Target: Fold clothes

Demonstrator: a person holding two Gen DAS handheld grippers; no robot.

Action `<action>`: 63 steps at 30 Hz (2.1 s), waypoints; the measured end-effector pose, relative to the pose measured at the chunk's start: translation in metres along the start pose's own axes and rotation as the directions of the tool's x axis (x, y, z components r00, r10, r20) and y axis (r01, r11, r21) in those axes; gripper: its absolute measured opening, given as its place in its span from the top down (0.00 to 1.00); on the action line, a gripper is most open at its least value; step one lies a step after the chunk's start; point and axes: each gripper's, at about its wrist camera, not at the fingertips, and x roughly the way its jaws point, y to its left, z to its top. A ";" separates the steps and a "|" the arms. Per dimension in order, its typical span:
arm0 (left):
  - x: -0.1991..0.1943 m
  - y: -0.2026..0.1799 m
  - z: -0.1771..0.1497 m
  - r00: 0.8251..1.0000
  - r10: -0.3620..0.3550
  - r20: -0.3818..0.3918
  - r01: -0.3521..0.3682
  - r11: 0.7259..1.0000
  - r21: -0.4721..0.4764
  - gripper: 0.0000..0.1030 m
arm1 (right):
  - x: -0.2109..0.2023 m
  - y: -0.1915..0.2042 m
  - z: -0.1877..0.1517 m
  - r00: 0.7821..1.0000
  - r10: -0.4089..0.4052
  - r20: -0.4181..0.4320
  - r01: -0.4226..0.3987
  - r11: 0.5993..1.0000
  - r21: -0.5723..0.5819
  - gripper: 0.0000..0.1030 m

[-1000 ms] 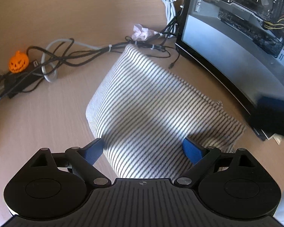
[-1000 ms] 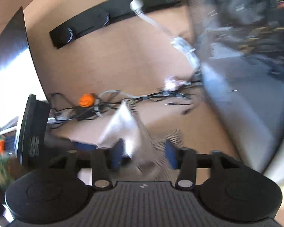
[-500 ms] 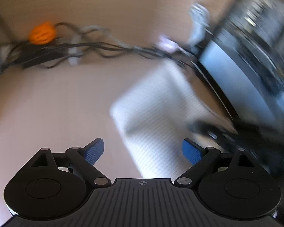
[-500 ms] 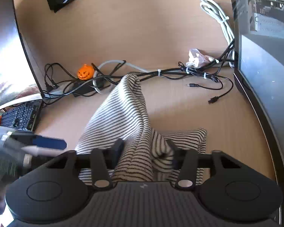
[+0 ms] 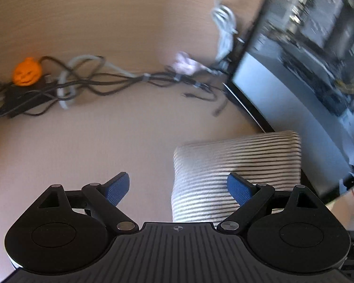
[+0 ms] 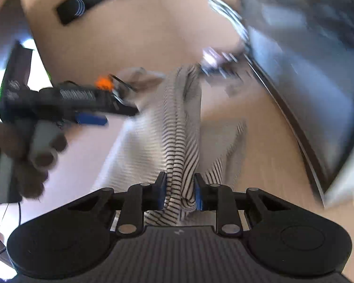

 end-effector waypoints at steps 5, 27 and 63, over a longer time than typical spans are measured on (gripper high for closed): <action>0.016 -0.032 -0.012 0.998 0.059 -0.030 -0.054 0.988 0.146 0.09 | -0.006 0.007 -0.007 1.000 -0.024 0.014 0.025 0.999 -0.020 0.77; -0.011 -0.037 -0.050 0.993 0.121 -0.014 -0.112 0.954 0.277 0.09 | 0.075 -0.015 0.081 0.995 -0.096 0.009 0.097 0.995 -0.030 0.43; -0.011 -0.058 -0.073 0.994 0.102 -0.038 -0.082 0.935 0.346 0.05 | -0.044 0.019 0.028 0.911 -0.365 0.190 0.378 0.925 -0.034 0.00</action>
